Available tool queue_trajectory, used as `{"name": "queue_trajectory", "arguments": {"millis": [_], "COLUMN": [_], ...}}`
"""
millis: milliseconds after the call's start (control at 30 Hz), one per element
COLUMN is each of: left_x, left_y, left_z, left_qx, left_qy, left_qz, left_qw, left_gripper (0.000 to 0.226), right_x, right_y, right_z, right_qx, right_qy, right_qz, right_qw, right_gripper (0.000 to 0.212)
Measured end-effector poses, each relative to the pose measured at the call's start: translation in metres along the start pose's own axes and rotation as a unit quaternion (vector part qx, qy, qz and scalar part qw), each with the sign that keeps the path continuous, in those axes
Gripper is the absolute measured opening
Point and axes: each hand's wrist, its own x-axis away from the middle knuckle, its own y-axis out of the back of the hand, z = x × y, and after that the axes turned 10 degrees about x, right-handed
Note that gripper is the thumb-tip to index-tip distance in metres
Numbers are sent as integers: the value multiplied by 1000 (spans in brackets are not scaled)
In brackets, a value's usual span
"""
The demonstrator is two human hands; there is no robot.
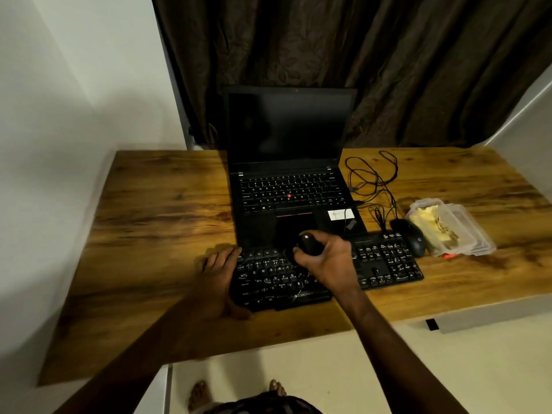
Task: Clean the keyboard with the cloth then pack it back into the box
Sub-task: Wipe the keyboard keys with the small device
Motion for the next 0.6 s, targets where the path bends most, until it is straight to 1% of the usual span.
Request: {"name": "queue_trajectory", "arguments": {"millis": [100, 233, 433, 533, 600], "left_x": [0, 3, 2, 3, 4], "left_y": [1, 1, 2, 2, 2], "left_z": [1, -1, -3, -3, -3], "left_qx": [9, 2, 2, 16, 20], "left_qy": [0, -6, -7, -8, -8], "left_qz": [5, 4, 0, -5, -4], "left_qw": [1000, 1000, 1000, 1000, 1000], "left_gripper": [157, 160, 157, 155, 154], "right_x": [-3, -2, 3, 2, 1], "right_y": [14, 6, -17, -10, -1], "right_z": [-14, -12, 12, 9, 2], "right_qx": [11, 42, -11, -31, -24], "right_qy": [-26, -18, 21, -1, -13], "right_qz": [-8, -6, 14, 7, -9], "right_qw": [1000, 999, 1000, 999, 1000], "right_gripper": [13, 16, 8, 6, 8]}}
